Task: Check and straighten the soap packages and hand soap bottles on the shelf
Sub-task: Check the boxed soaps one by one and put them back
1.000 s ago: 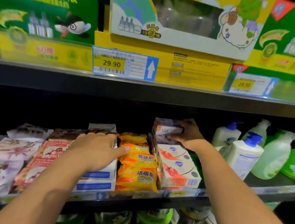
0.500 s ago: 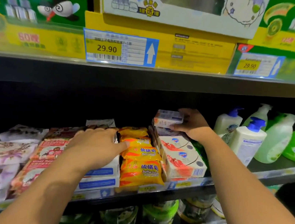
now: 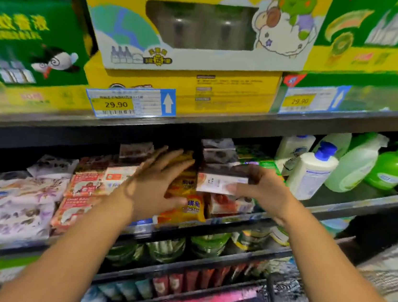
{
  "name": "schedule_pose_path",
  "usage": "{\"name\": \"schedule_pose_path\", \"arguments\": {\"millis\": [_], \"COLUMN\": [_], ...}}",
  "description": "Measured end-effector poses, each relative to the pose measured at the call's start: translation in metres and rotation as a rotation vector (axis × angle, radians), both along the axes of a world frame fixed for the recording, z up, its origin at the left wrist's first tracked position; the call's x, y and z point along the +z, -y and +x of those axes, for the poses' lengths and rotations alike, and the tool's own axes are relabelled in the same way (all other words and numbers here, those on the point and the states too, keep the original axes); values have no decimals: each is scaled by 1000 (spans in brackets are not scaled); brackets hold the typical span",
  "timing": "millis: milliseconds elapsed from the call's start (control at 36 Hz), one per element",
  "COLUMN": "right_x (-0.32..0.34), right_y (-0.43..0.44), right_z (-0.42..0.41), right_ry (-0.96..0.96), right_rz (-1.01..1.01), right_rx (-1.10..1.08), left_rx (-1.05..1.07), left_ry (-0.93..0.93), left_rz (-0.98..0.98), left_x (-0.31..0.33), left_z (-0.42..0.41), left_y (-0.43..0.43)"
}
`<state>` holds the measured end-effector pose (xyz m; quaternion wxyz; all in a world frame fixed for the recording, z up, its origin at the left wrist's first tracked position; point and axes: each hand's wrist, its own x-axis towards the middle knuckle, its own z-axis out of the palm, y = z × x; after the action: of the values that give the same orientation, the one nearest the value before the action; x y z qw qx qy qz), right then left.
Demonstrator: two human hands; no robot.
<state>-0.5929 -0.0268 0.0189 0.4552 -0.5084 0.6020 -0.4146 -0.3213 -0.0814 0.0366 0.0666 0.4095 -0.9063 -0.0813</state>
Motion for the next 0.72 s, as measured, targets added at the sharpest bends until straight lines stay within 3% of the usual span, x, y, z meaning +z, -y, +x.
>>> {"name": "schedule_pose_path", "arguments": {"millis": [56, 194, 389, 500, 556, 639, 722], "right_x": [6, 9, 14, 13, 13, 15, 16], "right_y": [-15, -39, -57, -58, -58, -59, -57], "right_z": [7, 19, 19, 32, 35, 34, 31], "right_ry": [61, 301, 288, 363, 444, 560, 575], "right_rz": [15, 83, 8, 15, 68, 167, 218], "right_rx": [22, 64, 155, 5, -77, -142, -130], "left_rx": [-99, 89, 274, 250, 149, -39, -61], "left_ry": [-159, -686, -1126, -1145, -1001, -634, -589], "left_rz": [129, 315, 526, 637, 640, 457, 147], "left_x": [-4, -7, -7, -12, -18, -20, -19], "left_z": [-10, -34, -42, -37, -27, -16, -20], "left_y": [-12, -51, -68, -72, -68, -60, -53]}}
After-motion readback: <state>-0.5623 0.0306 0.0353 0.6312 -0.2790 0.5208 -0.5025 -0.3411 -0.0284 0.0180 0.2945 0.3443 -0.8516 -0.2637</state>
